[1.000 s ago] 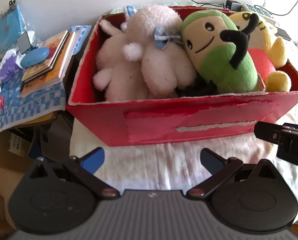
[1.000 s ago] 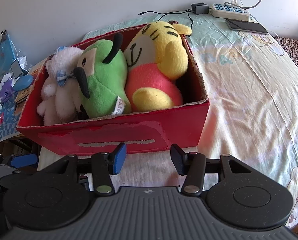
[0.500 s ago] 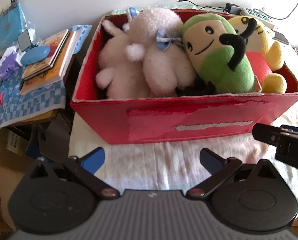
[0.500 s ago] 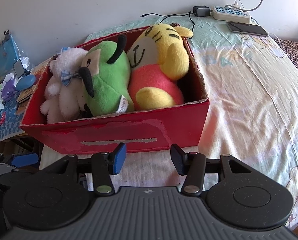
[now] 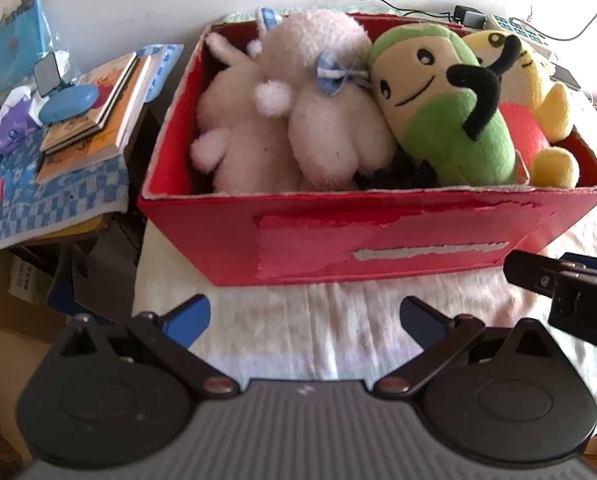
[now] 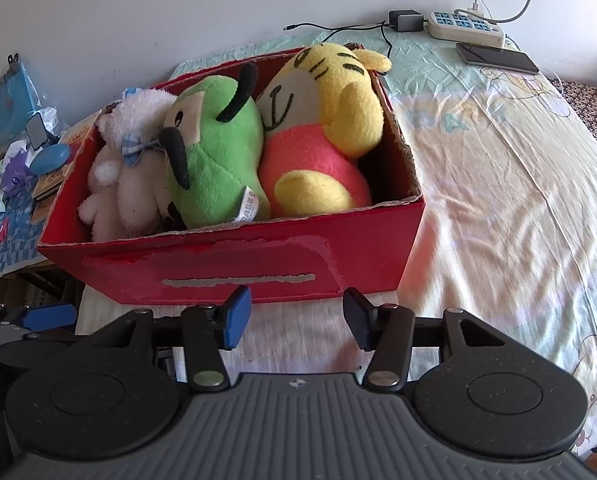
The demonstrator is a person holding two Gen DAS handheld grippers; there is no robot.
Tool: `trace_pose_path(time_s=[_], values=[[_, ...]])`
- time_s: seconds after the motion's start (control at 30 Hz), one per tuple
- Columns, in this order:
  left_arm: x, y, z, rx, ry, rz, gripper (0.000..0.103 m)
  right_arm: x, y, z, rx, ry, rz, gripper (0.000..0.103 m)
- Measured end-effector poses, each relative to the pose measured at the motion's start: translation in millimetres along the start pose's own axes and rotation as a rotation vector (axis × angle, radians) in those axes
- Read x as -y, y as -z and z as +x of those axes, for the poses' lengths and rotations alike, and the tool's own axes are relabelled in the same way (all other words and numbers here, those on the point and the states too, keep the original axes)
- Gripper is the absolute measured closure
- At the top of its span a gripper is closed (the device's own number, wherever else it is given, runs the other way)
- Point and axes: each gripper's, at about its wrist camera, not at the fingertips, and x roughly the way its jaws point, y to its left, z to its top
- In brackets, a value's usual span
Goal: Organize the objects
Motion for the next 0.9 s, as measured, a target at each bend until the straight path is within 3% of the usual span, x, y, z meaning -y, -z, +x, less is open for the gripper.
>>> trace_pose_path(time_s=[0.53, 0.9], values=[[1, -2, 11, -0.021, 0.017, 0.004, 0.001, 3, -2, 7, -0.017, 0.015, 0.009, 0.048], [1, -5, 4, 0.006, 0.003, 0.003, 0.001, 4, -4, 6, -0.013, 0.022, 0.004, 0.048]])
